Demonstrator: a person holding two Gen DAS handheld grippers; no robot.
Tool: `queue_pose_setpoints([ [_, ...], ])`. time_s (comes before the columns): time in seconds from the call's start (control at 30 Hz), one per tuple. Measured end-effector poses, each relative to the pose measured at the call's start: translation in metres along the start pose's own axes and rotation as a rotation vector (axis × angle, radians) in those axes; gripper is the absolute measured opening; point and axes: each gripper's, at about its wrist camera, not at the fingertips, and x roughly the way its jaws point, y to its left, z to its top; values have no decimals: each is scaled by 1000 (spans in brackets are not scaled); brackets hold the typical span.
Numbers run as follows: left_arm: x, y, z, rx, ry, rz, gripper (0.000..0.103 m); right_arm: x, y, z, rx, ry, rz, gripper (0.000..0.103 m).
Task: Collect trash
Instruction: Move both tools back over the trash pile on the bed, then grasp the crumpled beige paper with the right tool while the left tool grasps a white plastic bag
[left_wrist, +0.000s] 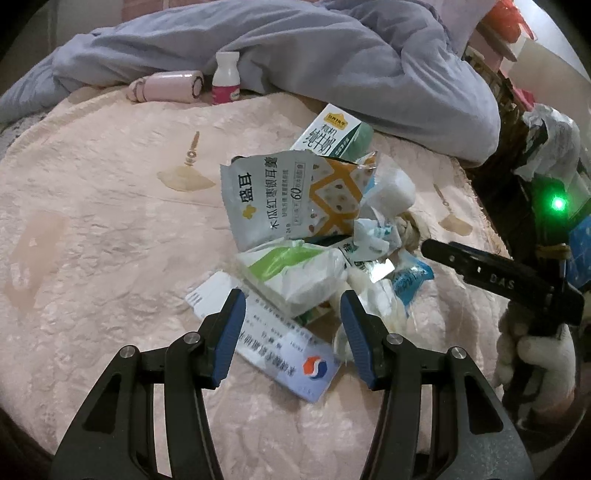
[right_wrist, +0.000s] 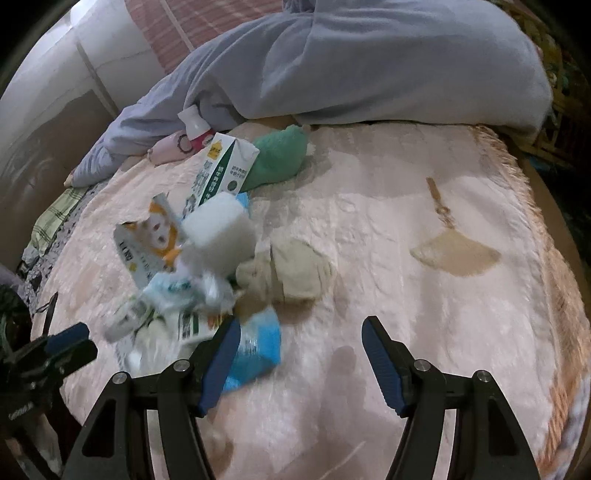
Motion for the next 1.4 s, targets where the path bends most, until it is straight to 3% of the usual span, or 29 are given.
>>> queue_pose_setpoints([
  [0.33, 27, -3, 18, -20, 17, -30, 52, 37, -4, 19, 3, 31, 38, 67],
  [0.43, 35, -6, 22, -18, 24, -40, 58, 41, -3, 20, 0, 30, 46, 68],
  [0.63, 43, -8, 26, -15, 15, -52, 57, 42, -5, 21, 6, 17, 59, 65],
  [0.67, 43, -8, 26, -15, 10, -56, 49, 41, -4, 20, 4, 14, 59, 50],
  [0.7, 43, -8, 26, -8, 8, -65, 45, 40, -4, 19, -2, 12, 66, 43],
  [0.73, 43, -10, 26, 5, 10, -68, 43, 38, -3, 18, -6, 10, 67, 42],
  [0.8, 41, -12, 24, 25, 6, -69, 30, 35, 0, 16, -27, 1, 62, 28],
  [0.87, 35, -11, 22, 37, -5, -72, 24, 27, 0, 13, -39, -8, 58, 24],
  [0.97, 25, -9, 20, 42, -12, -76, 17, 13, -3, 7, -42, -26, 65, 22],
  [1.4, -39, -39, 17, 103, -102, -138, 16, -66, -13, -23, -25, -126, 81, 21],
])
